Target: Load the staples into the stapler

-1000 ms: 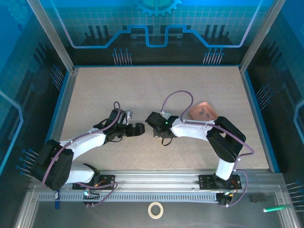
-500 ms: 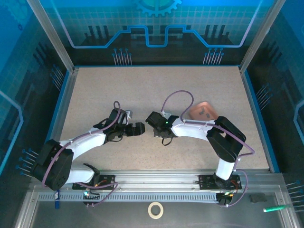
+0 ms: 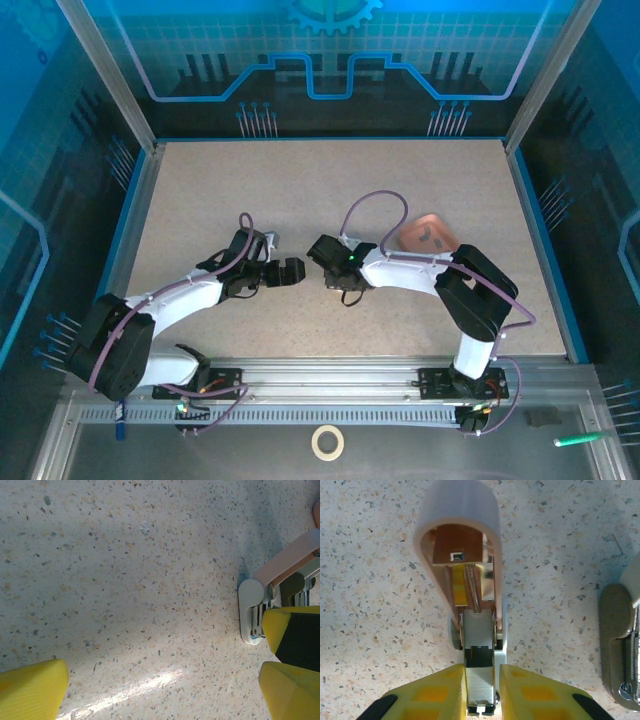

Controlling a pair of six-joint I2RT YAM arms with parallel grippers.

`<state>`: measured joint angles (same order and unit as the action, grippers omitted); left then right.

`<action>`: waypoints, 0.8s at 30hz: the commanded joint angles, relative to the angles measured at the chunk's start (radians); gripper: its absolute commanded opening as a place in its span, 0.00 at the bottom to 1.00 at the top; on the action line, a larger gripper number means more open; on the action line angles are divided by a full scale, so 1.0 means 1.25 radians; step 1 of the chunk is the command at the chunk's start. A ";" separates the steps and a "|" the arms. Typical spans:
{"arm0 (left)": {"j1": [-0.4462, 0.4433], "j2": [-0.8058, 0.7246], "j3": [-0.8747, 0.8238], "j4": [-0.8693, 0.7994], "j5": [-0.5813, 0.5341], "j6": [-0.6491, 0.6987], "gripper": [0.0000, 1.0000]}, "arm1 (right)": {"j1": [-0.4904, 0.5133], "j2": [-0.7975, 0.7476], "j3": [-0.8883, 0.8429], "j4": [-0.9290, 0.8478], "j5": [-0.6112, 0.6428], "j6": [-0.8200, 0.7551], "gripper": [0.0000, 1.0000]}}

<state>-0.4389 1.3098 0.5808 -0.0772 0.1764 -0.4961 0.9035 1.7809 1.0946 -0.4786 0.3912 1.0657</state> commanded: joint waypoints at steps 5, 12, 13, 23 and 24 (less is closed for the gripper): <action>-0.002 -0.006 0.019 -0.014 -0.007 0.009 0.99 | -0.007 -0.019 0.003 -0.032 0.014 -0.007 0.28; -0.003 -0.006 0.021 -0.013 -0.006 0.009 0.99 | -0.006 -0.058 0.002 -0.017 0.027 -0.029 0.32; -0.003 -0.006 0.022 -0.014 -0.007 0.010 0.99 | -0.006 -0.063 0.001 -0.016 0.029 -0.032 0.33; -0.005 -0.005 0.022 -0.004 0.003 0.015 0.99 | -0.008 -0.124 -0.016 -0.016 0.044 -0.055 0.32; -0.005 -0.005 0.023 -0.003 0.003 0.014 0.99 | -0.009 -0.125 -0.017 -0.015 0.042 -0.055 0.33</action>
<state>-0.4389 1.3098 0.5812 -0.0765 0.1768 -0.4957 0.9020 1.6543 1.0897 -0.4816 0.4156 1.0103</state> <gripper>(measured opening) 0.989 0.325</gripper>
